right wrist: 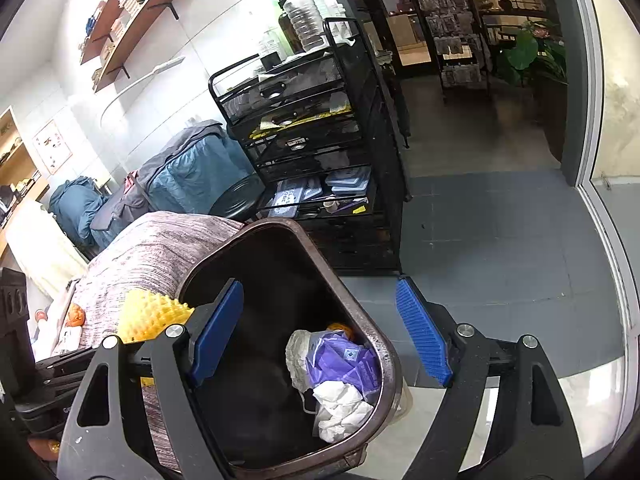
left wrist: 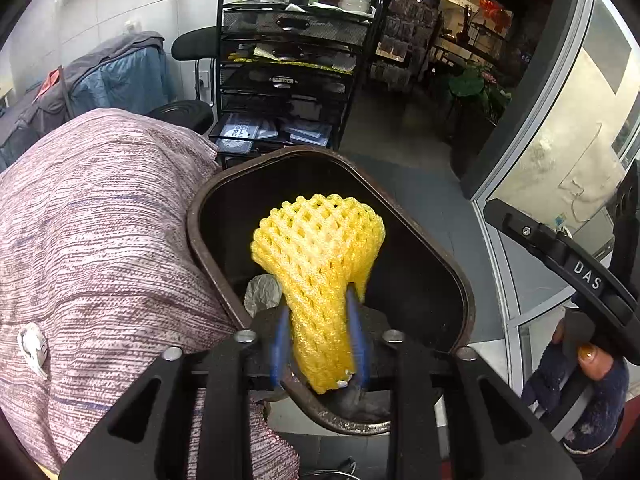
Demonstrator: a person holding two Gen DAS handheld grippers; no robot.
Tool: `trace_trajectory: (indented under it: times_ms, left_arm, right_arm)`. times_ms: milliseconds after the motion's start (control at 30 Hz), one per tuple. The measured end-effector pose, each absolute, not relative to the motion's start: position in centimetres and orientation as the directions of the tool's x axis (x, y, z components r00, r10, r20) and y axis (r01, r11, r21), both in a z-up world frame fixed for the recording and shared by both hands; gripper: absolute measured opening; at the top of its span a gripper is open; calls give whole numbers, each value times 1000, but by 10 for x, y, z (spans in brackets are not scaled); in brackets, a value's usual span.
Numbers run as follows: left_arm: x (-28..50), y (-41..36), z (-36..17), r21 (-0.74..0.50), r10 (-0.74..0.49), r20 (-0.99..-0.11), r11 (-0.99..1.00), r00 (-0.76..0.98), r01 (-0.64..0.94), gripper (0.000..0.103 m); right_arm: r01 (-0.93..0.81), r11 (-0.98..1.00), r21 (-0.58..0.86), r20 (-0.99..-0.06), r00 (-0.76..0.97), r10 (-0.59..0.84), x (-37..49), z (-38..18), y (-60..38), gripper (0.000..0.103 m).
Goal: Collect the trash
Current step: 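Open the left gripper over the bin to drop the yellow foam net, then move both open grippers back over the bed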
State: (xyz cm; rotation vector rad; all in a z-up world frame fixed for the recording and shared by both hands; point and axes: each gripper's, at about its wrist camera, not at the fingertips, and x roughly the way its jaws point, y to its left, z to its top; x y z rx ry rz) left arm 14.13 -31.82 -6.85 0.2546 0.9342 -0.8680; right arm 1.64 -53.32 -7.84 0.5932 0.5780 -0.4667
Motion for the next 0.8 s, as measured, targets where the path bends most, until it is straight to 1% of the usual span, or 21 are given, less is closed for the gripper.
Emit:
trace_trajectory:
  times_ms: [33, 67, 100, 133, 167, 233, 267, 333, 433, 533, 800]
  left_arm:
    - [141, -318, -69, -162, -541, -787, 645, 296, 747, 46]
    - [141, -319, -69, -158, -540, -785, 647, 302, 746, 52]
    - [140, -318, -69, -152, -541, -781, 649, 311, 746, 61]
    - [138, -318, -69, -143, -540, -777, 650, 322, 747, 67]
    - [137, -317, -68, -130, -537, -776, 651, 333, 748, 69]
    - [136, -317, -67, -114, -533, -771, 653, 348, 749, 78]
    - [135, -317, -66, -110, -536, -767, 651, 353, 751, 80]
    - [132, -316, -64, -102, -540, -760, 650, 363, 753, 87]
    - [127, -315, -60, -78, -544, -743, 649, 391, 756, 93]
    - [122, -312, -56, -67, -548, -730, 652, 409, 755, 96]
    - [110, -289, -41, -61, -563, -687, 674, 459, 736, 97]
  right_arm:
    - [560, 735, 383, -624, 744, -242, 16, -79, -534, 79]
    - [562, 734, 382, -624, 743, -243, 16, -79, -534, 79]
    - [563, 733, 383, -624, 742, -244, 17, -79, -535, 80]
    - [563, 732, 383, -625, 742, -244, 16, -79, -535, 81]
    - [564, 731, 383, -625, 741, -244, 16, -80, -535, 82]
    - [566, 730, 384, -624, 741, -246, 17, -80, -535, 85]
    - [566, 729, 384, -624, 742, -247, 17, -80, -535, 85]
    - [566, 728, 387, -623, 743, -247, 17, -81, -536, 86]
    - [567, 726, 389, -621, 743, -248, 17, -81, -537, 88]
    - [566, 727, 389, -620, 744, -247, 18, -82, -536, 88]
    - [540, 745, 393, -613, 757, -225, 24, -79, -529, 89]
